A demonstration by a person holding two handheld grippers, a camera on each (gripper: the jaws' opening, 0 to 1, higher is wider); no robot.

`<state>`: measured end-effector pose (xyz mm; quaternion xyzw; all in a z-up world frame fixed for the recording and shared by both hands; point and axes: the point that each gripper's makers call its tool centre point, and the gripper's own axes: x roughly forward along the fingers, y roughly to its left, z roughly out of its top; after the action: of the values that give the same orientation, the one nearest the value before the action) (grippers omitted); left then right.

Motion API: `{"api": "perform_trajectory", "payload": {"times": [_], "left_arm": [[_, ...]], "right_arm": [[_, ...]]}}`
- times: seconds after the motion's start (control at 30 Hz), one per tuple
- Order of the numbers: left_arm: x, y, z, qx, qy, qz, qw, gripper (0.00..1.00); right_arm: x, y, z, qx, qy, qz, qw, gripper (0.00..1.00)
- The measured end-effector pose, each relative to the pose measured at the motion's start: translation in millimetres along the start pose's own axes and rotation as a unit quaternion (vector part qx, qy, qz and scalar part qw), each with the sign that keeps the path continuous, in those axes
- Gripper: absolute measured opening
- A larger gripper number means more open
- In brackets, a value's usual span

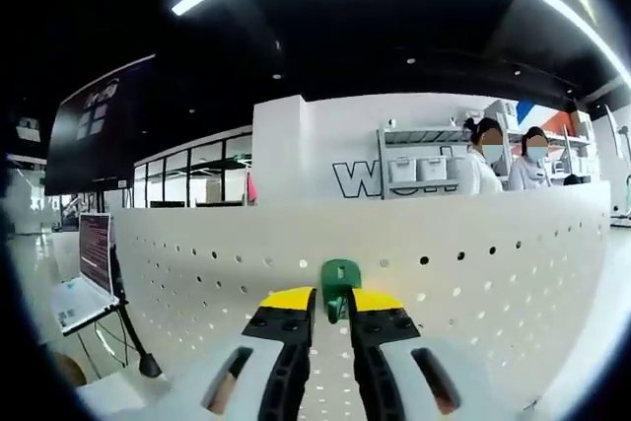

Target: Insert the hook assembly into the mounting plate slot until the hook locks in place.

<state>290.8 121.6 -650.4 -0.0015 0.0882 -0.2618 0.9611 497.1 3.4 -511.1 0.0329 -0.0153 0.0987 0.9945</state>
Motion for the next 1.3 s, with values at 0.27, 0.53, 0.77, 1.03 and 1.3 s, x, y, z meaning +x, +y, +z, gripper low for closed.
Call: {"api": "perform_trajectory", "payload": {"times": [0.27, 0.53, 0.77, 1.03, 1.3], "left_arm": [[-1, 3.4, -0.1, -0.001, -0.001, 0.005, 1.0, 0.67], [-1, 6.1, -0.1, 0.002, -0.001, 0.01, 0.9999, 0.68], [-2, 6.3, 1.2, 0.003, -0.003, 0.011, 0.9999, 0.67], [-2, 5.6, 2.2, 0.005, -0.004, 0.012, 0.9999, 0.67], [-3, 6.2, 4.1, 0.006, -0.006, 0.012, 0.9999, 0.67]], "right_arm": [[-6, -3, -4.7, 0.023, 0.006, 0.026, 0.9994, 0.27], [-9, -1, -3.0, 0.022, 0.012, 0.054, 0.9982, 0.32], [-16, 1, 4.8, 0.029, -0.005, 0.085, 0.9959, 0.35], [-17, 1, 10.2, 0.029, -0.01, 0.098, 0.9947, 0.34], [-21, -1, 7.2, 0.016, -0.002, 0.112, 0.9935, 0.32]]}}
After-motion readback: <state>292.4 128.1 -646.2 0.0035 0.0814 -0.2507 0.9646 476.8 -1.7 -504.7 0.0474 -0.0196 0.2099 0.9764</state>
